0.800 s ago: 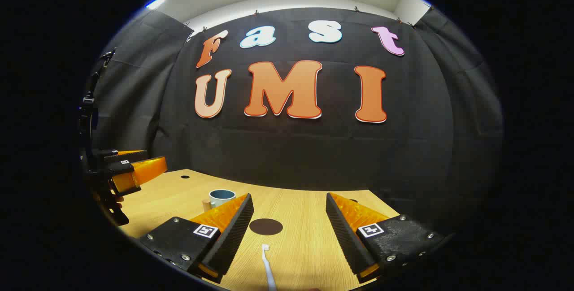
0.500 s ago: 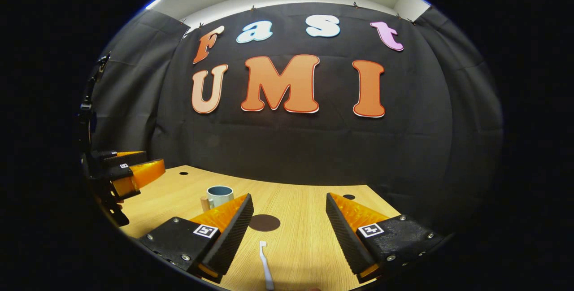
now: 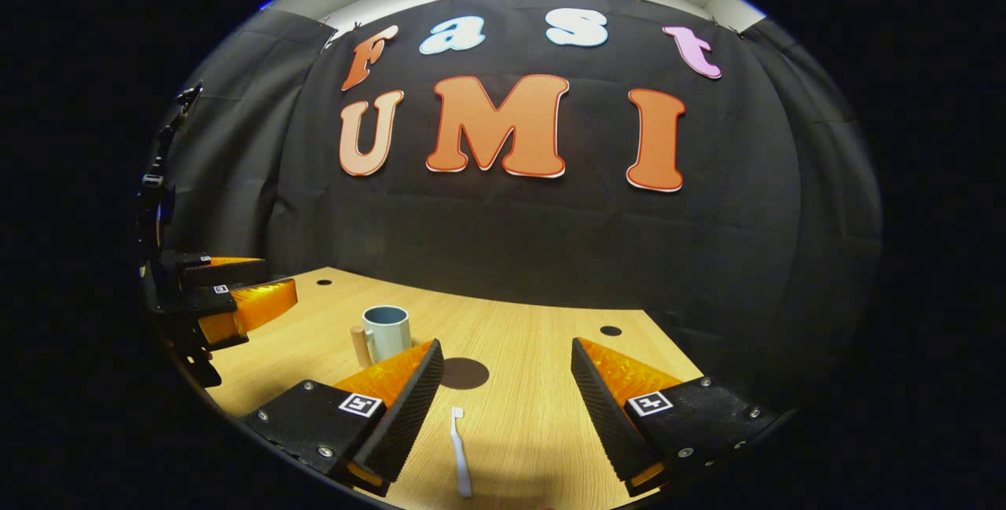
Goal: Put the toothbrush and toothpaste on the desktop into the cup, then pick up the cup and place it on the coaster on the desktop.
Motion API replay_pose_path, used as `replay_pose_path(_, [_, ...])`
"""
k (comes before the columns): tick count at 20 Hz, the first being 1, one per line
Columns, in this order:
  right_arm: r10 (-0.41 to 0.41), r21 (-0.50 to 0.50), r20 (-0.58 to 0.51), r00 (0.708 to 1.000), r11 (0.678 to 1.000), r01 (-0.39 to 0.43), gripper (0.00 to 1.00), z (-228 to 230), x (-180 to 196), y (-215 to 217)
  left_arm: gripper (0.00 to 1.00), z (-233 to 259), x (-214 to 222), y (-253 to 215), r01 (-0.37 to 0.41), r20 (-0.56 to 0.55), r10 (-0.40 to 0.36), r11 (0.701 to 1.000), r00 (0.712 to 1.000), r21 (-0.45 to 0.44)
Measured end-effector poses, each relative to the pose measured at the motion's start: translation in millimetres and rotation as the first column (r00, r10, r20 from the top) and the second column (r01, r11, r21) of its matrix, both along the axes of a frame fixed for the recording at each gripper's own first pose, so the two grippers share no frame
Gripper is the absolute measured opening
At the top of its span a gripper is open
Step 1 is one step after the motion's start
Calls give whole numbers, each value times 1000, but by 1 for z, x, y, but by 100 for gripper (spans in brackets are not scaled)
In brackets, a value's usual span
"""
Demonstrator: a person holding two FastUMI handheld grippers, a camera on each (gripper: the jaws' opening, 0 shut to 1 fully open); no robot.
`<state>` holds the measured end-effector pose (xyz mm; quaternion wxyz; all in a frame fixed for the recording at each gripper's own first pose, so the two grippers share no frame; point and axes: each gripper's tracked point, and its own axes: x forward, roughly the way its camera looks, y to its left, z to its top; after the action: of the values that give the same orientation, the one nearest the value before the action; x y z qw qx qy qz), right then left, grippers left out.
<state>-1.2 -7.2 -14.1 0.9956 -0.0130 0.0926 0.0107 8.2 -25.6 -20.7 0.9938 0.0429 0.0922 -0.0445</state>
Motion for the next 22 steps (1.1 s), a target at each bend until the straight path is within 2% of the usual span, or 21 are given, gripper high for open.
replay_pose_path(5, [29,25,-134,991,999,-26,98,-20,0,2,100,-15,5,-7,31,-106,-27,999,994,35])
replay_pose_path(9, [68,38,-217,974,997,-62,98,-35,1,8,100,-44,10,-12,49,-246,-42,998,968,24])
replay_pose_path(13, [110,105,-308,945,991,-81,96,-53,-1,17,100,-77,10,-17,53,-378,-58,998,924,-22])
replay_pose_path(17, [90,86,-374,923,994,-62,94,-73,1,9,100,-103,10,-16,35,-480,-53,998,876,-47])
replay_pose_path(22, [131,99,-463,877,990,-96,90,-104,3,16,100,-129,11,-24,27,-614,-90,994,784,-110])
